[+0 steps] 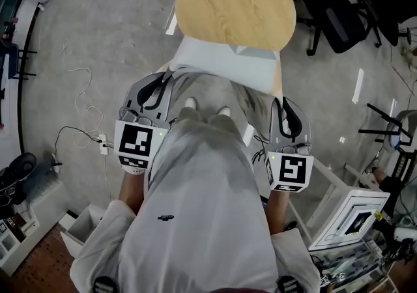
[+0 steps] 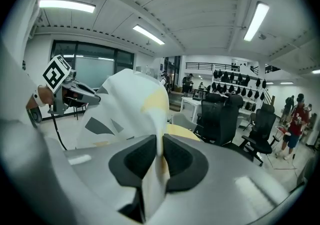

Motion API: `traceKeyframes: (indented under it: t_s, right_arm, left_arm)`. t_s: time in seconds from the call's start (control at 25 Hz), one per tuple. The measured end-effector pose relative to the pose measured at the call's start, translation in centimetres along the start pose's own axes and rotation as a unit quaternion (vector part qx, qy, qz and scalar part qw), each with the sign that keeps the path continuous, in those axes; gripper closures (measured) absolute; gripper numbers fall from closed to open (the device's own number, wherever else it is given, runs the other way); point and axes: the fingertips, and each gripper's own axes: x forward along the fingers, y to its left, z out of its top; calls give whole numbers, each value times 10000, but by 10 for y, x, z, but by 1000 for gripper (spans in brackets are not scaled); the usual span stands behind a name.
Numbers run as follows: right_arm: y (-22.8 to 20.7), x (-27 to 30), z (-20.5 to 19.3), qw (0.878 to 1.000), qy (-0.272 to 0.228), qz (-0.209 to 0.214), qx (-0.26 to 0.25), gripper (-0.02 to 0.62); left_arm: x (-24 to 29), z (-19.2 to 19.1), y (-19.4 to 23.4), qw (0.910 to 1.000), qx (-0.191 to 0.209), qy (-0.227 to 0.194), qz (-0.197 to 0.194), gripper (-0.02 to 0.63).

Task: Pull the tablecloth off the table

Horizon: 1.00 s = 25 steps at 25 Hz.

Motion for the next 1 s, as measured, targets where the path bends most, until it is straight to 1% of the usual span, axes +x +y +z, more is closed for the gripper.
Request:
traceKeyframes:
  t_s: [0.16, 0.32, 0.44, 0.76, 1.0]
  right_arm:
    - [3, -5, 2, 9997, 89, -202, -124, 535]
    - [1, -7, -1, 9990, 105, -429, -27, 535]
    - [4, -5, -1, 9985, 140, -522, 4, 535]
    - [18, -7, 5, 9981, 168, -582, -71, 535]
    - [17, -4, 8, 9976, 170, -662, -113, 535]
  left_arm:
    - [-4, -1, -1, 9997, 79, 10, -215, 581]
    - [-2, -4, -4, 9992, 133, -18, -367, 581]
    - [-3, -4, -1, 9992, 115, -77, -383, 581]
    - [-12, -10, 9, 9990, 89, -136, -421, 581]
    - [-11, -9, 12, 9989, 92, -118, -435, 581]
